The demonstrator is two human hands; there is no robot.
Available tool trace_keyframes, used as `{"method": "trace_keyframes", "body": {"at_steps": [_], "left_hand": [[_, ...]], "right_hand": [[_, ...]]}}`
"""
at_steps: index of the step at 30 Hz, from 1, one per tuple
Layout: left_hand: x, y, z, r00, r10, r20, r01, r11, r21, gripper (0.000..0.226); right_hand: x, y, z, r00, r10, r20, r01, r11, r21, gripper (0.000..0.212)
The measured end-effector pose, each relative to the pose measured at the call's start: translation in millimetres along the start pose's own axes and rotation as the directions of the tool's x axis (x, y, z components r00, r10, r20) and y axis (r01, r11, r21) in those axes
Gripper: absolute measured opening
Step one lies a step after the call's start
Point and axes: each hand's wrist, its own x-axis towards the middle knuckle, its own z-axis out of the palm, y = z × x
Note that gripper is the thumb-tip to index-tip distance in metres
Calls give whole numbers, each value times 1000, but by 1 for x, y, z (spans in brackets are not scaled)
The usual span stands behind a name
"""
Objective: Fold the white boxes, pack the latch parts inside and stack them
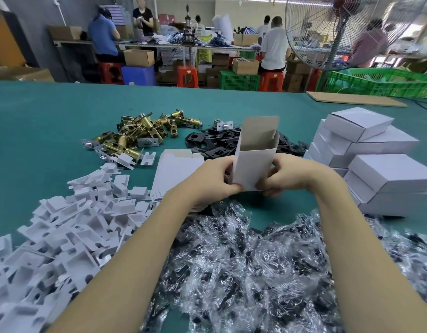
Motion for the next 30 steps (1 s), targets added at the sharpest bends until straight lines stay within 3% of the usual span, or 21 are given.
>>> {"method": "trace_keyframes", "body": {"at_steps": [7, 13, 20, 23, 26, 28, 30], "left_hand": [[4, 2, 1, 1000, -8, -5, 7, 992, -126, 45], [5, 8, 1, 998, -33, 58, 47, 964, -262, 28], [5, 15, 2, 997, -70, 38, 80, 855, -513, 9], [5, 15, 3, 986, -160, 48, 161, 831, -532, 19], [3, 16, 5, 969, -236, 71, 239, 827, -509, 31], [2, 16, 5, 964, -254, 77, 259, 829, -495, 30], [2, 16, 5, 969, -235, 82, 245, 843, -478, 14]], "right_hand": [[-10, -5, -2, 999, -32, 25, 30, 996, 88, 43], [-10, -2, -9, 999, -52, 13, 49, 989, 140, 44], [-16, -3, -10, 999, -37, 34, 25, 948, 317, 34], [-22, -17, -15, 993, 116, -1, -116, 991, 59, 31], [-37, -44, -21, 965, 263, 26, -250, 939, -235, 35], [-49, -66, -19, 971, 225, 83, -198, 947, -253, 38], [-59, -88, -11, 990, 86, 111, -53, 960, -274, 36]]}}
